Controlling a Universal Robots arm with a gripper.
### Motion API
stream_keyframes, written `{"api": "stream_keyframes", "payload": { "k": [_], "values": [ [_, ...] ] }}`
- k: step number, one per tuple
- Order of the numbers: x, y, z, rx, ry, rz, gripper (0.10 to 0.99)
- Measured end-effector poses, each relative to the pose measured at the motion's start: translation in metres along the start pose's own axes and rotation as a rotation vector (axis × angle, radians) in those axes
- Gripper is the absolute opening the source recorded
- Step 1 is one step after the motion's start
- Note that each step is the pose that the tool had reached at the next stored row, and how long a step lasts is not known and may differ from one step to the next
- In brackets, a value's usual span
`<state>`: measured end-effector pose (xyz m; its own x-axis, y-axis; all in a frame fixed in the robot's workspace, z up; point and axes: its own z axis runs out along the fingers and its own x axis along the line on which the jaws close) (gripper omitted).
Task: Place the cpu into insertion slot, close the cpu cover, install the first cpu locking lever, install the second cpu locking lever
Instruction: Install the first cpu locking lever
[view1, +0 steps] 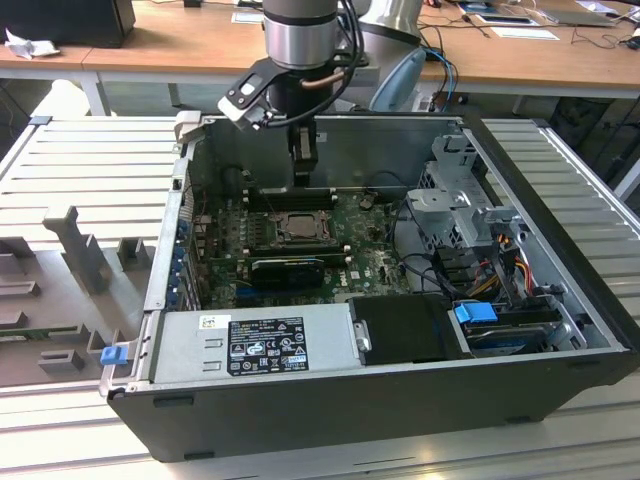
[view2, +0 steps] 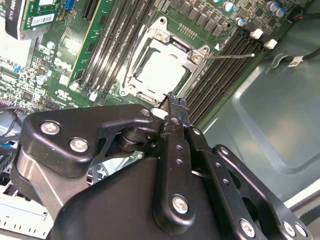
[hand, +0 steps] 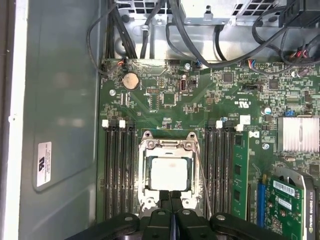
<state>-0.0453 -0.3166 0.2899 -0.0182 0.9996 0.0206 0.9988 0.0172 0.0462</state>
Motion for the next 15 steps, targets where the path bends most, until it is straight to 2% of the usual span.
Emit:
{"api": "stream_keyframes", "payload": {
  "k": [6, 8, 11, 15],
  "values": [
    [0.0003, 0.0007, -0.0144, 0.0, 0.0, 0.0, 0.106],
    [0.0003, 0.0007, -0.0143, 0.0, 0.0003, -0.007, 0.106],
    [0.0003, 0.0006, -0.0142, 0.001, 0.0029, -0.069, 0.106],
    [0.0003, 0.0007, -0.0142, 0.002, 0.0045, -0.109, 0.106]
  ]
}}
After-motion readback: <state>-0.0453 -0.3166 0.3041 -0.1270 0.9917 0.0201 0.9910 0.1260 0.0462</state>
